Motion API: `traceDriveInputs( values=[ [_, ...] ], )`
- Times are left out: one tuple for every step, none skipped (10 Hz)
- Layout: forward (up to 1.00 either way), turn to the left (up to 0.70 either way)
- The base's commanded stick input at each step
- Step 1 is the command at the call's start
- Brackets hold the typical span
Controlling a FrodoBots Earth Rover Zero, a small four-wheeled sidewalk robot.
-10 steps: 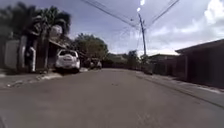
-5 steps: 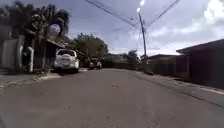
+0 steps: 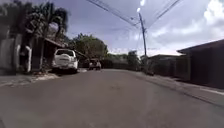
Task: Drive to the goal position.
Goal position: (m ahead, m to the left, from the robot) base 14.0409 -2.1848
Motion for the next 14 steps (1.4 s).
traceDriveInputs(
  values=[
    [0.45, 0.0],
    [0.45, 0.0],
    [0.45, 0.0],
    [0.45, 0.0],
    [0.45, 0.0],
    [0.45, 0.0],
    [0.45, 0.0],
    [0.45, 0.0],
    [0.45, 0.0],
    [0.45, 0.0],
    [0.45, 0.0],
    [0.45, 0.0],
    [0.45, 0.0],
    [0.45, 0.0]
  ],
)
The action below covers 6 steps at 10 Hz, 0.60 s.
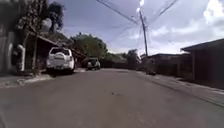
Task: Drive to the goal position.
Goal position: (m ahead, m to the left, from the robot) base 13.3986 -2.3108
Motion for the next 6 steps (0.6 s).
traceDriveInputs(
  values=[
    [0.45, 0.0],
    [0.45, 0.0],
    [0.45, 0.0],
    [0.45, 0.0],
    [0.45, 0.0],
    [0.45, 0.0]
  ],
)
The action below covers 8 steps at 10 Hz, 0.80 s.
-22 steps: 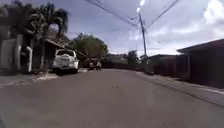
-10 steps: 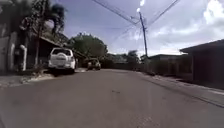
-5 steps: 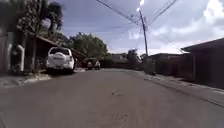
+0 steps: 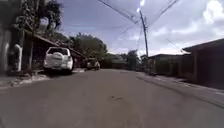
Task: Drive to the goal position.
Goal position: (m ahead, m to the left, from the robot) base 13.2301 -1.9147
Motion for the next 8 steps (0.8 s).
traceDriveInputs(
  values=[
    [0.45, 0.0],
    [0.45, 0.0],
    [0.45, 0.0],
    [0.45, 0.0],
    [0.45, 0.0],
    [0.45, 0.0],
    [0.45, 0.0],
    [0.45, 0.0]
  ],
)
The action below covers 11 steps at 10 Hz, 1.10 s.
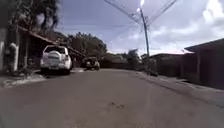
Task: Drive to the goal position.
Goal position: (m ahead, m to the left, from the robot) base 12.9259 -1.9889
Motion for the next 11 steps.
traceDriveInputs(
  values=[
    [0.45, 0.0],
    [0.45, 0.0],
    [0.45, 0.0],
    [0.45, 0.0],
    [0.45, 0.0],
    [0.45, 0.0],
    [0.45, 0.0],
    [0.45, 0.0],
    [0.45, 0.0],
    [0.45, 0.0],
    [0.45, 0.0]
  ],
)
